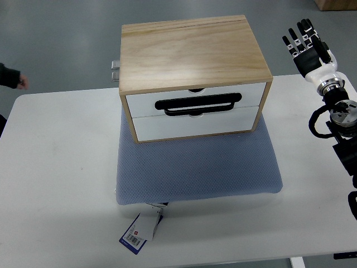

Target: Open wood drawer with right hand

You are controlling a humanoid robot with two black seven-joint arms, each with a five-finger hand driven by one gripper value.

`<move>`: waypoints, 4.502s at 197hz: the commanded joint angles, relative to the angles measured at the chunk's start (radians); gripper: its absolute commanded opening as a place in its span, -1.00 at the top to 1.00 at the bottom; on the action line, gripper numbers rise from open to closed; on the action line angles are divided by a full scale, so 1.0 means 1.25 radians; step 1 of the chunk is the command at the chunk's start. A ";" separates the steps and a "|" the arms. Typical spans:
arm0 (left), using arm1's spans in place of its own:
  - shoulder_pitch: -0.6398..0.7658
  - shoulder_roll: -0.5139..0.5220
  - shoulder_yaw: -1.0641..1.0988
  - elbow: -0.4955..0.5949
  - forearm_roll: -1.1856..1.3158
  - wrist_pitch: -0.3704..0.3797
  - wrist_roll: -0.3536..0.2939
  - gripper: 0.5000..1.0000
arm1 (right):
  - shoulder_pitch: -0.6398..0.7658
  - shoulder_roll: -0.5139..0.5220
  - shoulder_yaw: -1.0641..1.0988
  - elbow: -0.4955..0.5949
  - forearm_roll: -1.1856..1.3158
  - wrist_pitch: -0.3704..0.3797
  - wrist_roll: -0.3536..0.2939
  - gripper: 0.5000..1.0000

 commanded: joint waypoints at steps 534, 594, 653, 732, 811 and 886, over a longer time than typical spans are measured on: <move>0.001 0.000 0.000 0.008 0.000 -0.006 0.000 -1.00 | 0.795 -0.211 -1.210 0.730 -0.341 -0.059 -0.590 -0.76; 0.001 0.000 0.000 0.009 0.000 -0.006 0.000 -1.00 | 0.790 -0.211 -1.209 0.729 -0.330 -0.028 -0.590 -0.73; 0.000 0.000 -0.001 0.010 -0.001 -0.006 0.000 -1.00 | 0.829 -0.253 -1.206 0.791 -0.273 0.133 -0.590 -0.71; 0.001 0.000 -0.002 0.011 -0.002 -0.006 0.000 -1.00 | 0.855 -0.271 -1.208 0.855 -0.195 0.214 -0.590 -0.71; 0.000 0.000 -0.001 0.011 -0.001 -0.006 0.000 -1.00 | 0.907 -0.323 -1.203 0.892 -0.122 0.214 -0.590 -0.73; 0.000 0.000 -0.001 0.010 -0.001 -0.006 0.000 -1.00 | 1.010 -0.384 -1.127 0.870 -0.122 0.214 -0.590 -0.73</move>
